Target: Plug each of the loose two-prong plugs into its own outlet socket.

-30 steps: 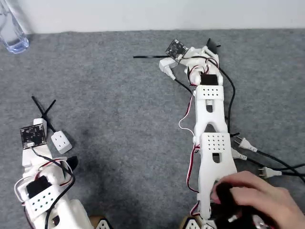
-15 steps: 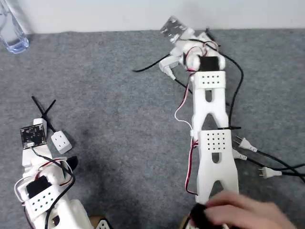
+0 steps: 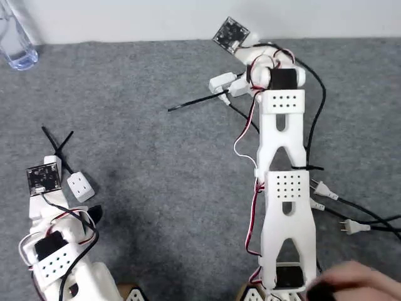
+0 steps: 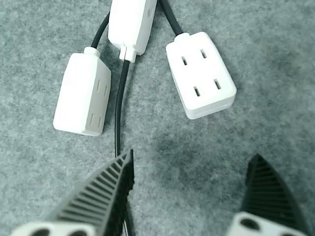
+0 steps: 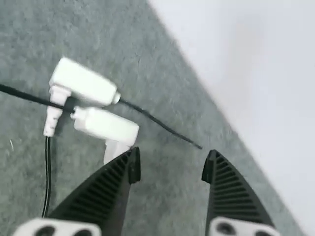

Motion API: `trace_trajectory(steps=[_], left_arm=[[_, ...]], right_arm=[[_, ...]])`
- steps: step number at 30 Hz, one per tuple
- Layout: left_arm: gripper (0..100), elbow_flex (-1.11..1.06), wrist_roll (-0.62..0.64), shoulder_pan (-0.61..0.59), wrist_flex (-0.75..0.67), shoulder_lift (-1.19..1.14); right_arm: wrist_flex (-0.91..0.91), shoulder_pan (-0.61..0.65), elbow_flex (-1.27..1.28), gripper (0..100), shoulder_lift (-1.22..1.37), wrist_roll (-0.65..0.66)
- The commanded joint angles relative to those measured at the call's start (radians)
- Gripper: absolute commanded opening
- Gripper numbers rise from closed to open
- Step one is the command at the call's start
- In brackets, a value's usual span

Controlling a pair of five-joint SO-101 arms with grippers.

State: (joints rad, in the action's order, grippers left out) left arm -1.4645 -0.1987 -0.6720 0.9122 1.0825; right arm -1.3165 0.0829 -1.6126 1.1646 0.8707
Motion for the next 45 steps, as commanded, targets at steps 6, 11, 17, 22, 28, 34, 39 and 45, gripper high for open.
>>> trace_trajectory(steps=[6, 11, 17, 22, 28, 34, 39, 45], left_arm=[[34, 0.007, 0.014, 0.006, -0.031, 0.012], [34, 0.007, 0.014, 0.006, -0.031, 0.012], [34, 0.007, 0.014, 0.006, -0.032, 0.012], [34, 0.007, 0.014, 0.006, -0.032, 0.012], [34, 0.012, 0.014, 0.003, -0.032, 0.012], [34, 0.025, 0.014, 0.0, -0.025, 0.012], [34, 0.028, 0.014, 0.0, -0.025, 0.012], [34, 0.03, 0.012, 0.003, -0.025, 0.012]], right_arm=[[-0.251, 0.002, -0.069, 19.0, -0.209, -0.011], [-0.463, 0.004, -0.071, 18.8, -0.349, -0.011], [-0.483, -0.051, -0.068, 18.8, -0.472, -0.183], [-0.486, -0.122, -0.068, 18.7, -0.532, -0.402], [-0.487, -0.197, 0.029, 18.7, -0.639, -0.591], [-0.483, -0.193, 0.542, 18.7, -0.966, -0.608], [-0.478, -0.147, 0.997, 18.7, -1.208, -0.609], [-0.417, -0.145, 1.402, 18.7, -1.319, -0.611]])
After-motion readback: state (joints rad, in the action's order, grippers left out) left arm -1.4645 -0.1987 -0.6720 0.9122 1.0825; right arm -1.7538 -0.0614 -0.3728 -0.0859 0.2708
